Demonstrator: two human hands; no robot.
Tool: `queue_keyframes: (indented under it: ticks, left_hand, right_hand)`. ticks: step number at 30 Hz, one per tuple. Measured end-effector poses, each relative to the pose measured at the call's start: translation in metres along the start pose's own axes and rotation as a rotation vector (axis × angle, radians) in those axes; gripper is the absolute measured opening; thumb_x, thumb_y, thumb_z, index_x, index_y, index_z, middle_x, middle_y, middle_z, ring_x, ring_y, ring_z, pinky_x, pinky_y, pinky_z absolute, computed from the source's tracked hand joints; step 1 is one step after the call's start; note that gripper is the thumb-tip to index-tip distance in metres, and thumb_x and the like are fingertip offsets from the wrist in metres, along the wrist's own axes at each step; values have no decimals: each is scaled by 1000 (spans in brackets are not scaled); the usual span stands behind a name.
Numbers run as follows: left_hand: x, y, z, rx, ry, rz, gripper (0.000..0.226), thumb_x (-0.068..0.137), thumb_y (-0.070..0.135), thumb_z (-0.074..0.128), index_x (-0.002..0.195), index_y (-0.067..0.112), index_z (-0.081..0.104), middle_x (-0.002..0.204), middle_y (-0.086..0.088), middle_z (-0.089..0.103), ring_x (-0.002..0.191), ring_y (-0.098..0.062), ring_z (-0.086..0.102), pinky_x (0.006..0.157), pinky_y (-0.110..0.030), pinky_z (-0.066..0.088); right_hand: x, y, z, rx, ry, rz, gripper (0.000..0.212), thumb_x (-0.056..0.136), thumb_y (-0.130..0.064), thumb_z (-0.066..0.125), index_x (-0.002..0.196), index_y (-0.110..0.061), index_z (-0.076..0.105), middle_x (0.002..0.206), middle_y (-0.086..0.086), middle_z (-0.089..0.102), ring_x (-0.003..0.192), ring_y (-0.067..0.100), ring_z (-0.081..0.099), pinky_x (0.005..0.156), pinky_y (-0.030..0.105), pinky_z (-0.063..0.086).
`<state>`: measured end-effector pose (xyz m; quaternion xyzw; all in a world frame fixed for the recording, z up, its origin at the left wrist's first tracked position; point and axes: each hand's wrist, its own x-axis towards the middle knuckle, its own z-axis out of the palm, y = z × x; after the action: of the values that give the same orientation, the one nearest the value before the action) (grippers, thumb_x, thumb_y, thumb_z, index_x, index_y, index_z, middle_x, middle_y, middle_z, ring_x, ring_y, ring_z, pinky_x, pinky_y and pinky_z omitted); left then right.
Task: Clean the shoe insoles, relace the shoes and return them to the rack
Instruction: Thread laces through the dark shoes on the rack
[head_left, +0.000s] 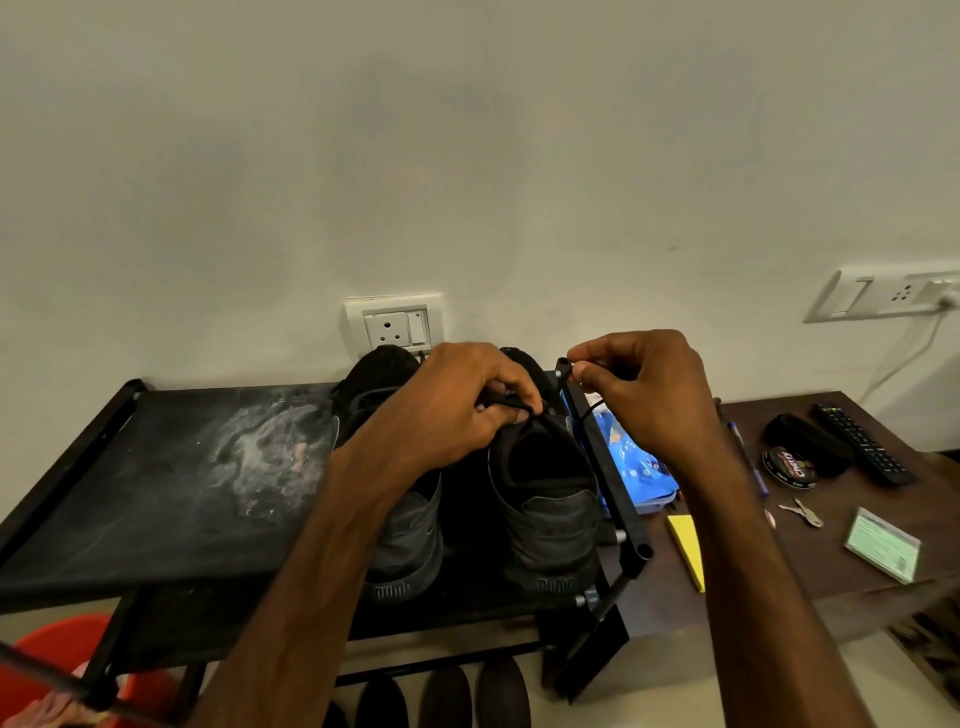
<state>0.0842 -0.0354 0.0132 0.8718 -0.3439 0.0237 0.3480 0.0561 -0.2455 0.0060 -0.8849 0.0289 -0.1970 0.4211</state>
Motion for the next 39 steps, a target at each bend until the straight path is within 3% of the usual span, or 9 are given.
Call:
queue_keyframes:
  ticks: [5, 10, 16, 20, 22, 28, 32, 37, 39]
  left_hand:
    - [4, 1, 4, -21, 1, 42, 18, 86, 10, 79, 98, 23, 81, 110, 10, 75, 104, -4, 67, 90, -16, 52]
    - [8, -1, 10, -48, 2, 49, 20, 85, 8, 79, 100, 22, 81, 97, 13, 77, 93, 2, 70, 90, -26, 57]
    - [8, -2, 12, -49, 99, 62, 21, 83, 11, 82, 100, 24, 83, 95, 13, 78, 89, 2, 71, 87, -20, 56]
    - [8, -1, 16, -39, 92, 71, 23, 81, 8, 83, 100, 21, 82, 95, 9, 79, 89, -1, 72, 87, -27, 59]
    - [8, -2, 16, -37, 113, 66, 23, 80, 9, 84, 99, 22, 82, 94, 9, 79, 88, 0, 72, 86, -22, 58]
    - [7, -1, 16, -79, 129, 25, 22, 79, 11, 85, 97, 23, 83, 92, 10, 78, 85, 3, 71, 84, -15, 55]
    - [7, 2, 17, -83, 140, 9, 21, 79, 12, 85, 96, 23, 83, 91, 10, 78, 83, 4, 70, 80, -8, 52]
    - [8, 1, 18, -65, 167, -21, 19, 82, 13, 84, 99, 21, 82, 93, 9, 79, 85, 2, 70, 82, -11, 54]
    - [8, -1, 16, -83, 181, -53, 17, 82, 15, 84, 97, 21, 83, 90, 11, 78, 83, 4, 70, 81, -8, 52]
  right_hand:
    - [1, -8, 9, 19, 61, -68, 9, 87, -16, 80, 96, -19, 81, 81, -15, 73, 79, -11, 67, 70, 0, 45]
    - [-1, -17, 22, 74, 7, -103, 12, 90, -12, 75, 98, -18, 82, 81, -12, 76, 76, -7, 70, 69, 3, 48]
    - [-4, -22, 18, 188, -36, -85, 11, 90, -11, 76, 98, -17, 81, 81, -9, 78, 76, -1, 74, 73, 14, 58]
    - [-6, -26, 19, 210, 0, -57, 10, 87, -10, 79, 91, -18, 81, 80, -8, 78, 69, 3, 74, 68, 22, 62]
    - [-7, -28, 20, 200, 8, -46, 10, 86, -11, 79, 89, -21, 81, 79, -8, 77, 66, 5, 74, 67, 25, 62]
    - [-6, -27, 17, 161, 25, -43, 8, 82, -26, 85, 83, -25, 78, 75, -9, 75, 61, 5, 72, 61, 18, 56]
    - [-6, -30, 16, 209, 30, -55, 9, 83, -26, 85, 84, -20, 78, 70, -7, 75, 62, 5, 72, 58, 13, 52]
    - [-7, -30, 18, 21, 122, -69, 21, 82, -49, 81, 85, -29, 75, 66, -13, 72, 67, -1, 69, 66, 22, 52]
    - [-6, -28, 11, 47, 121, -17, 27, 81, -54, 81, 85, -28, 75, 61, -10, 69, 57, 0, 64, 63, 25, 50]
